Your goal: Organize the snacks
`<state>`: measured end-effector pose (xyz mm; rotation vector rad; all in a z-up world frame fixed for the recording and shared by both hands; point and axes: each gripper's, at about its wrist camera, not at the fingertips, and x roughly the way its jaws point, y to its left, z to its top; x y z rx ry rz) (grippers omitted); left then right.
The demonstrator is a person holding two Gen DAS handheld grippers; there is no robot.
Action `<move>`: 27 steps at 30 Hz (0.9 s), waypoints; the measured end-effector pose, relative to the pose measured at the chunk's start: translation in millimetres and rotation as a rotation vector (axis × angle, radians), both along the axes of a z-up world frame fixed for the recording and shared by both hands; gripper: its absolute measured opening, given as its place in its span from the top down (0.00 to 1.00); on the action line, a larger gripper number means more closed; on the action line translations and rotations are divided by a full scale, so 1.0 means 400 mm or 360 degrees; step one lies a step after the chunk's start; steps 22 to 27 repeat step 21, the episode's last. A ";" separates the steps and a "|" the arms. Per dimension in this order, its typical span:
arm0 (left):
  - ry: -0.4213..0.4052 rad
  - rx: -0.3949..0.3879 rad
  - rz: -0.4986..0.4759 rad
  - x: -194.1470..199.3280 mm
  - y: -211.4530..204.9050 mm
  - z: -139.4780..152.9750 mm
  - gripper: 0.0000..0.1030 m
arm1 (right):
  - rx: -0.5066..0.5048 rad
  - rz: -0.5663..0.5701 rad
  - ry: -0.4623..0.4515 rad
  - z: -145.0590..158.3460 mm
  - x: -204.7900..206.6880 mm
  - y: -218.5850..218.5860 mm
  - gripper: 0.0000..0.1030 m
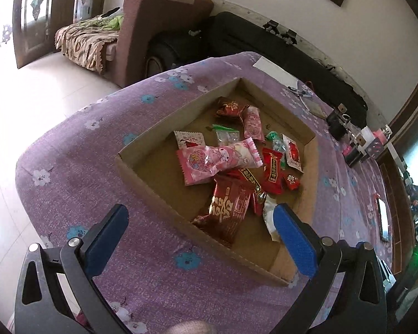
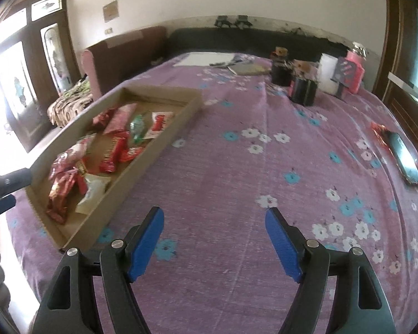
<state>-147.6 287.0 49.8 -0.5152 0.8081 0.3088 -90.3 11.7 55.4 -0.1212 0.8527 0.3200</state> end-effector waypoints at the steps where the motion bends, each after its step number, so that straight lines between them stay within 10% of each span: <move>1: 0.0003 -0.0001 -0.0006 0.001 -0.002 0.000 0.00 | 0.0005 -0.0001 0.0009 -0.004 0.000 -0.003 0.25; 27: 0.0101 0.0119 -0.0151 0.054 -0.094 0.027 0.00 | -0.0024 0.0080 -0.0059 0.012 -0.026 0.006 0.25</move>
